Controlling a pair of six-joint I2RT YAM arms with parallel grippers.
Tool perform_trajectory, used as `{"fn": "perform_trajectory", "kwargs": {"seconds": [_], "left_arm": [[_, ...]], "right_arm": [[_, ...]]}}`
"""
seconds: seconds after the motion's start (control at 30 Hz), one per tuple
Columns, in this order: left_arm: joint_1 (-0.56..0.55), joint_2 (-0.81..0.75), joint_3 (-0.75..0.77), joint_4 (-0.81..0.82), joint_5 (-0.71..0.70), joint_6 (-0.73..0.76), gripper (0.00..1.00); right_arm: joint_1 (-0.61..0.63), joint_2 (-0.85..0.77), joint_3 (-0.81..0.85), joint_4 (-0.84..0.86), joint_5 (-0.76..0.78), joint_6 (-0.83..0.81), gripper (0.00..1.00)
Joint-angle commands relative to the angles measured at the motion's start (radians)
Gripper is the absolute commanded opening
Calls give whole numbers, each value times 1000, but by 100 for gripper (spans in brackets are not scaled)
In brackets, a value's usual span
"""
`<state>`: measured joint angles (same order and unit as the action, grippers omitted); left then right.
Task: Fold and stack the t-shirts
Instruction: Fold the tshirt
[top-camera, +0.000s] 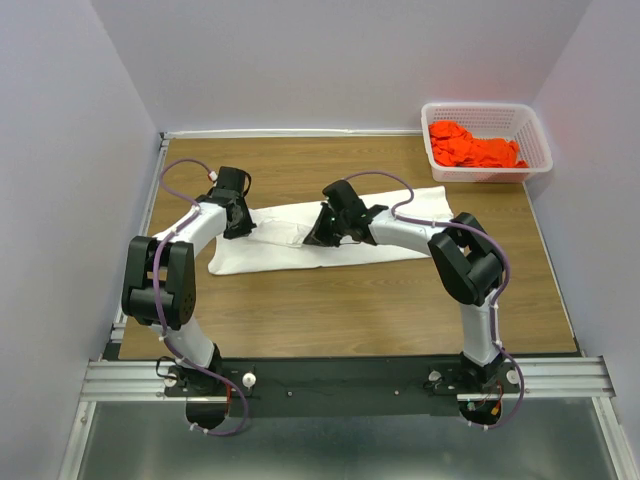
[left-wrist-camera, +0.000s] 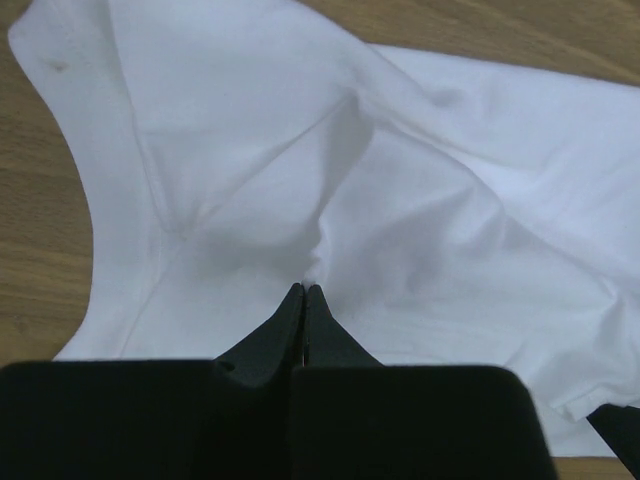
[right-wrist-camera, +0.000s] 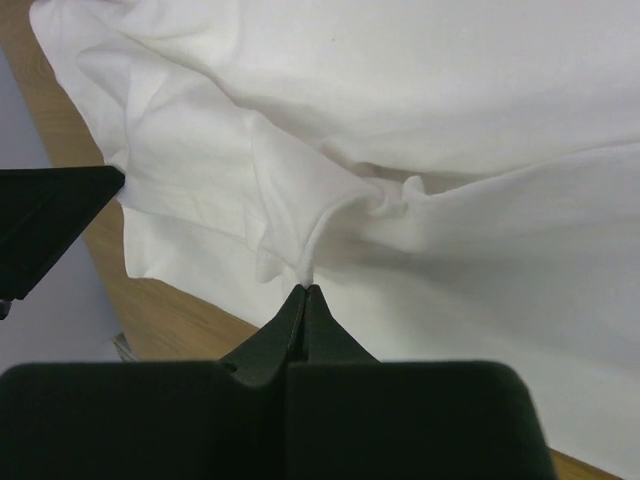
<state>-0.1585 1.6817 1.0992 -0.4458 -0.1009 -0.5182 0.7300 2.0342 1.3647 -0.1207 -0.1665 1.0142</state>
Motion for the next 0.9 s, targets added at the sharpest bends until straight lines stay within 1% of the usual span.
{"fn": "perform_trajectory", "kwargs": {"seconds": [0.0, 0.13, 0.27, 0.3, 0.33, 0.37, 0.4, 0.43, 0.47, 0.5, 0.53, 0.67, 0.73, 0.77, 0.87], "left_arm": [[4, -25, -27, 41, -39, -32, 2], [4, -7, -62, 80, -37, -48, 4], [4, 1, -61, 98, -40, -51, 12], [2, -2, -53, 95, -39, -51, 16], [2, -2, -48, 90, -39, -49, 20], [2, -11, -45, 88, -39, -49, 23], [2, -19, -44, 84, -42, -49, 31], [2, -36, -39, 75, -45, -49, 35], [2, -46, -36, 68, -45, -48, 39], [2, -57, -33, 62, -48, -46, 46], [1, -71, -27, 52, -52, -46, 48], [-10, -137, -6, 44, -57, -42, 49], [-19, -137, 13, 58, -36, -36, 42], [-30, -123, 17, 67, -27, -32, 36], [-42, -67, 24, 97, 9, -35, 29]], "right_arm": [[-4, -12, -30, -4, -8, -39, 0], [-6, -8, -55, -8, -14, -49, 0], [-7, -22, -61, -17, 7, -69, 1], [-7, -28, -59, -26, 24, -81, 4], [-7, -35, -59, -28, 24, -89, 4], [-7, -52, -52, -31, 39, -98, 11], [-7, -63, -47, -36, 47, -111, 15], [-7, -74, -42, -42, 64, -127, 23], [-6, -90, -39, -43, 70, -137, 26], [-7, -97, -27, -45, 76, -147, 28], [-6, -103, -20, -45, 81, -166, 30], [-7, -105, 31, -43, 61, -203, 31], [-6, -71, 78, -39, 41, -221, 31], [-6, -54, 98, -33, 7, -227, 31], [-6, 15, 139, -13, -56, -230, 30]]}}
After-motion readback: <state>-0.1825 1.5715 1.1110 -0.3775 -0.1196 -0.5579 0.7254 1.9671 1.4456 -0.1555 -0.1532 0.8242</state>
